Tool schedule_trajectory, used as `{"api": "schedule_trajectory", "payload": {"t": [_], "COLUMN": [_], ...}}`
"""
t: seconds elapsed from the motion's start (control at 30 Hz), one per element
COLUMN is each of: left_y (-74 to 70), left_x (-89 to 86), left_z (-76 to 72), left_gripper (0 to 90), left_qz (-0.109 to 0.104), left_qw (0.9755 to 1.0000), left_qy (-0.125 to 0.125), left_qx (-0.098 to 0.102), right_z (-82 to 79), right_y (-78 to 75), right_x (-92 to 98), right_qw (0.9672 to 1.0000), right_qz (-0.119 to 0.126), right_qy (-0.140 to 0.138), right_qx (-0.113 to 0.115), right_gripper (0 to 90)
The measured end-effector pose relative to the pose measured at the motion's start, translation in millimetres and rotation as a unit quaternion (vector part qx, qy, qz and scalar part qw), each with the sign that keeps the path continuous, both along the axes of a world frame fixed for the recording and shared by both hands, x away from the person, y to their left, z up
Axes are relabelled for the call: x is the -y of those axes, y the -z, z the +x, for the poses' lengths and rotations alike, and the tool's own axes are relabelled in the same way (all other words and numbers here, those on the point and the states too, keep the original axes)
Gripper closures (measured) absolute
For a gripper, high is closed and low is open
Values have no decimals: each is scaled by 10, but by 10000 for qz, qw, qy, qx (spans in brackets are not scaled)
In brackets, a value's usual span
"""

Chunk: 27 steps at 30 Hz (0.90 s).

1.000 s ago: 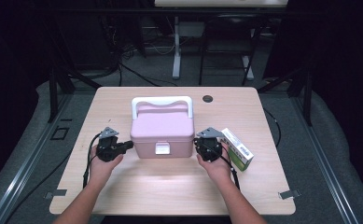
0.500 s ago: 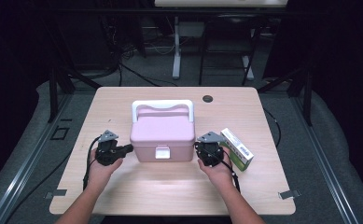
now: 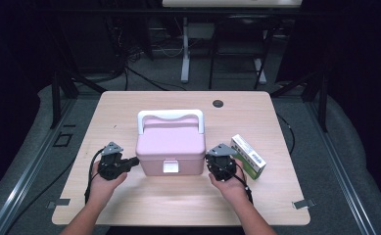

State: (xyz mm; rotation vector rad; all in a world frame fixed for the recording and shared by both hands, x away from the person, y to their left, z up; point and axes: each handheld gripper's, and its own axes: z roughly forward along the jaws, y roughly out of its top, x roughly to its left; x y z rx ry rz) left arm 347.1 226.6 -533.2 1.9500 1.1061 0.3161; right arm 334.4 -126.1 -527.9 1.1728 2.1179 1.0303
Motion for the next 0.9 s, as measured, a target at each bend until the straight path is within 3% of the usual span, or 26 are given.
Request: {"api": "schedule_trajectory", "payload": {"t": [0.9], "left_y": [-16], "left_x": [-23], "left_z": [-283], "left_gripper": [900], "left_qz": [79], "left_qw": [9996], "left_qy": [252], "left_qx": [-44], "right_z": [-296], "right_y": [-29], "right_x": [36], "right_qw": [9997], "right_qz": [-72], "right_qy": [-191], "right_qx": [-115], "right_gripper": [900]}}
